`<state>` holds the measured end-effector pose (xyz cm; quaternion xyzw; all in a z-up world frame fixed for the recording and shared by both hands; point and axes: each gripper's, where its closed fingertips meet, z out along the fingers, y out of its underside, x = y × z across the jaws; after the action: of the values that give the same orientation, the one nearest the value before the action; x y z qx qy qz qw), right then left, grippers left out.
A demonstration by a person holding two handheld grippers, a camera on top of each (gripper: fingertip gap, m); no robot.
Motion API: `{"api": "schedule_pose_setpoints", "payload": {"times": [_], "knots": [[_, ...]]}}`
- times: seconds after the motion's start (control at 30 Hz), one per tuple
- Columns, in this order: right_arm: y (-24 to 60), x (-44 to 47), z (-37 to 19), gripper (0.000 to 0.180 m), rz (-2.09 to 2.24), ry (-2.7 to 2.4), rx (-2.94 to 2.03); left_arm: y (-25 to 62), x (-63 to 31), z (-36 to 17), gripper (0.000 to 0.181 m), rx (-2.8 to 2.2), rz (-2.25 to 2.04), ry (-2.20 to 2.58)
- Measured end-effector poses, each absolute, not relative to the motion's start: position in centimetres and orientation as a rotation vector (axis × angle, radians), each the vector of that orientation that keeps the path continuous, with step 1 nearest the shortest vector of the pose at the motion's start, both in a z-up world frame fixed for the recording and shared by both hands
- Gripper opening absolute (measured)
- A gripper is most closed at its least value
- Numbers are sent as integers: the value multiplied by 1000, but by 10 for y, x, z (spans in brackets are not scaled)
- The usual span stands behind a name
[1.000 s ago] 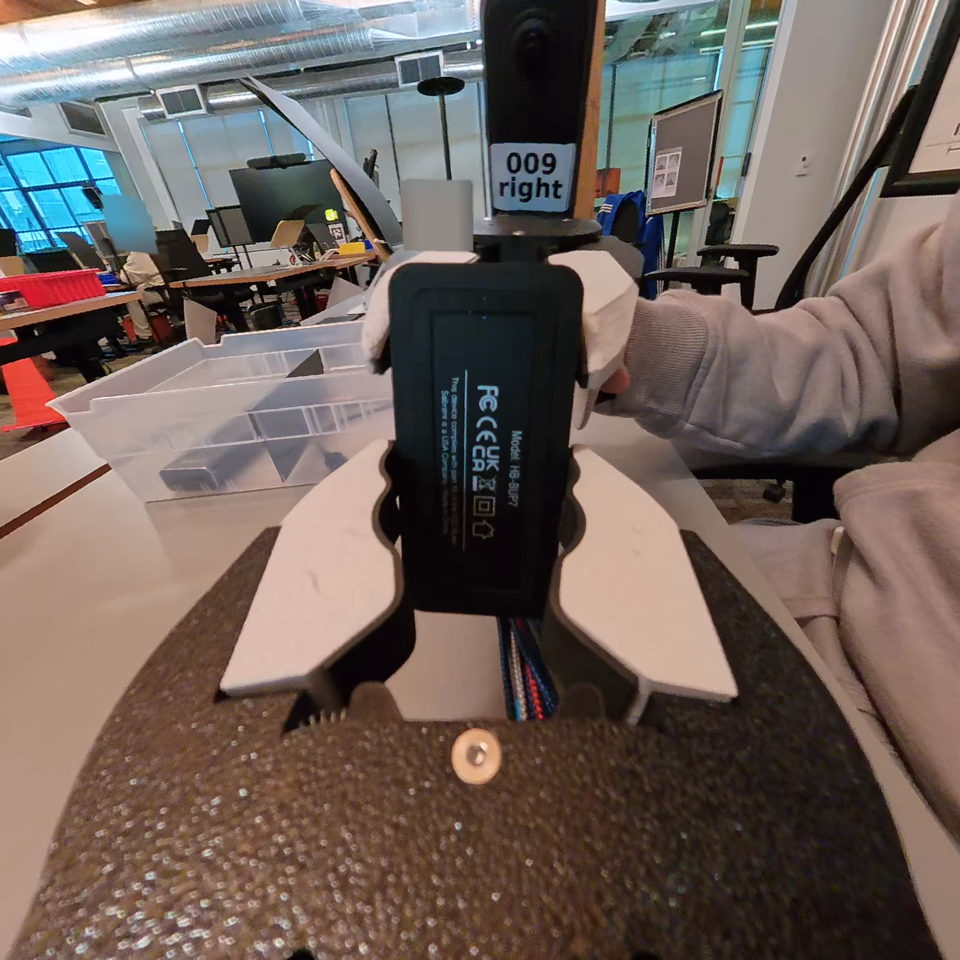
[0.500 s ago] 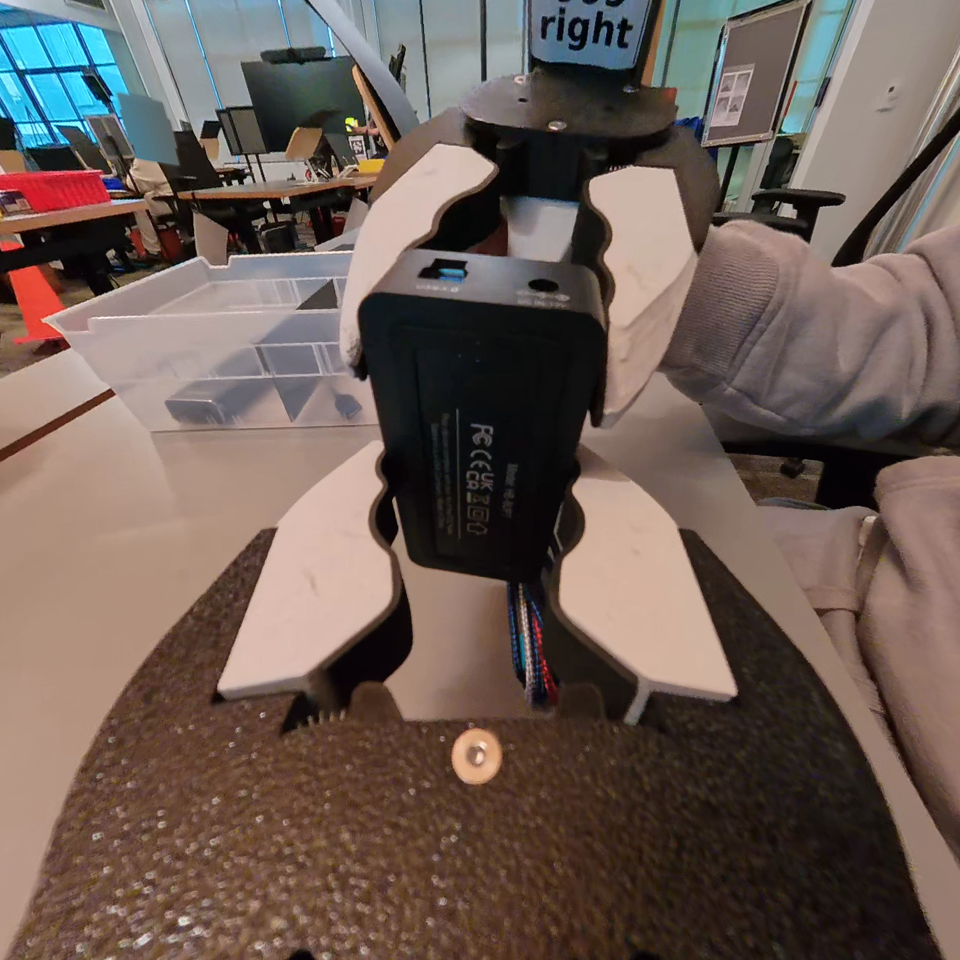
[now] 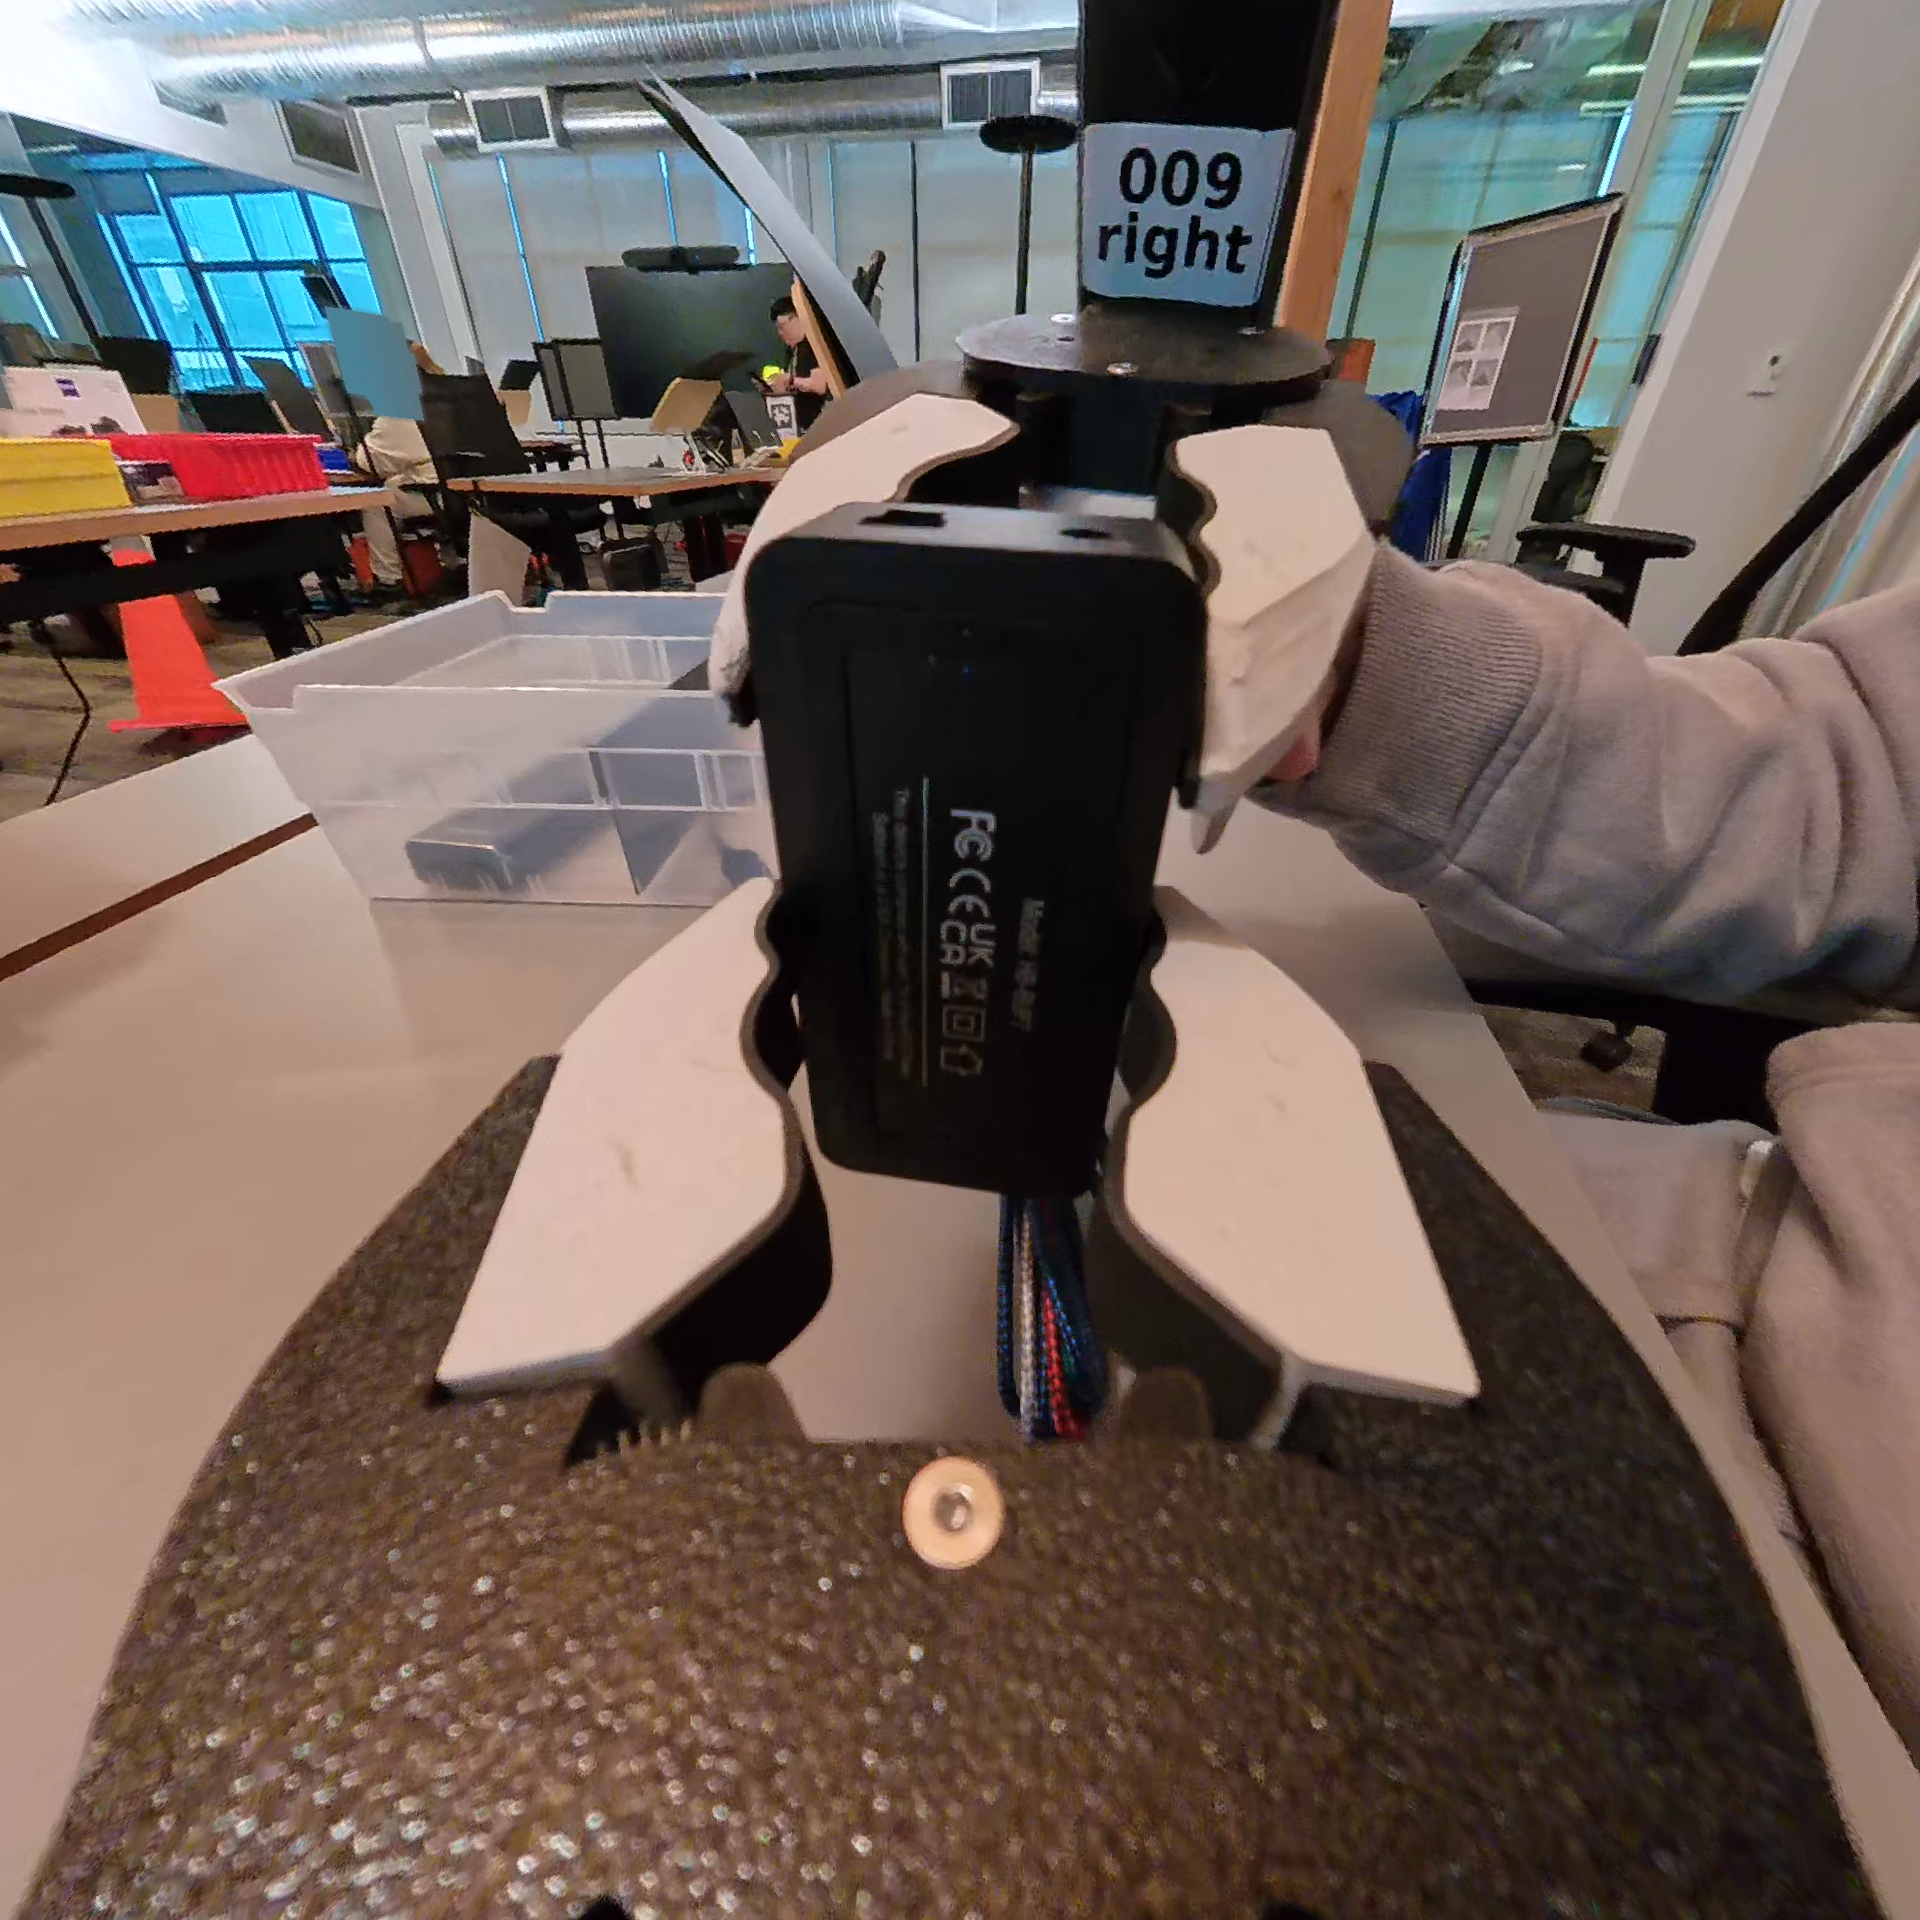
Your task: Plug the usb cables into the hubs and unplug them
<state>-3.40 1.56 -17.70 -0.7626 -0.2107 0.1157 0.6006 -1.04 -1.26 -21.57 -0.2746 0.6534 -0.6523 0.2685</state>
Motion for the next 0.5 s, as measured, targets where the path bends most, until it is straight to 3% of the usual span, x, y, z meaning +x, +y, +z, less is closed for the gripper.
{"api": "schedule_pose_setpoints", "payload": {"times": [0.5], "knots": [[1,-44,-182,57,290,-622,-1756,-26,-17,-224,60,-633,-1696,1842]]}}
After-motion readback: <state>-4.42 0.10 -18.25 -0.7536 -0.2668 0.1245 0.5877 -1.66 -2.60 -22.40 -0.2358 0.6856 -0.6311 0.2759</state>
